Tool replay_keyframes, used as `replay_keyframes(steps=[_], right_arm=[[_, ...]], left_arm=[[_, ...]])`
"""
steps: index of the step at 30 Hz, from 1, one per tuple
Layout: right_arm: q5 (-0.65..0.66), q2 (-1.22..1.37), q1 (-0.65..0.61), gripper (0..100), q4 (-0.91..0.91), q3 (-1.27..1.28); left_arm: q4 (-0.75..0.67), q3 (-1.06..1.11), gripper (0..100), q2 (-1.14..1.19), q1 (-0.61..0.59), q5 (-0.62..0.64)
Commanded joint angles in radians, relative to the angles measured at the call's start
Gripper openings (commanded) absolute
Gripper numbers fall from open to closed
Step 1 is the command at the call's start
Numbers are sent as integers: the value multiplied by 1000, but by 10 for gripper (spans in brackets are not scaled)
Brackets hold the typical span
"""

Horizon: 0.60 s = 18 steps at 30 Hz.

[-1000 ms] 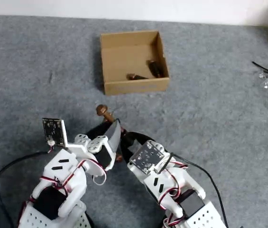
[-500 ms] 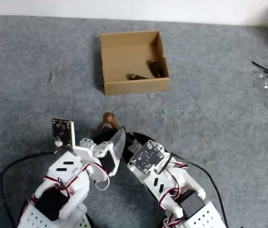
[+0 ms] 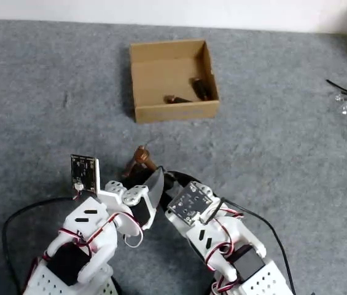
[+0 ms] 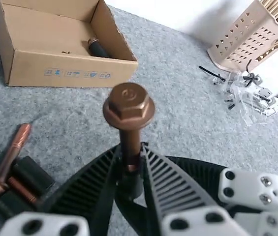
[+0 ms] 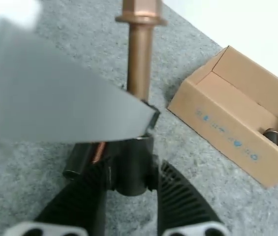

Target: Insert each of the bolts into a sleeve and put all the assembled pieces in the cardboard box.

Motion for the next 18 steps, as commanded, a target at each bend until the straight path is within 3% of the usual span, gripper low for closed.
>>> replay_keyframes(steps=[1, 5, 13, 18], right_arm=[[14, -15, 16, 5, -41, -4], [14, -15, 16, 5, -41, -4], [14, -15, 19, 5, -41, -4], [14, -15, 21, 5, -41, -4]], left_arm=[[-3, -8, 4, 13, 21, -6], [-5, -12, 42, 13, -50, -5], [2, 22, 495, 13, -84, 3], [2, 28, 527, 13, -93, 3]])
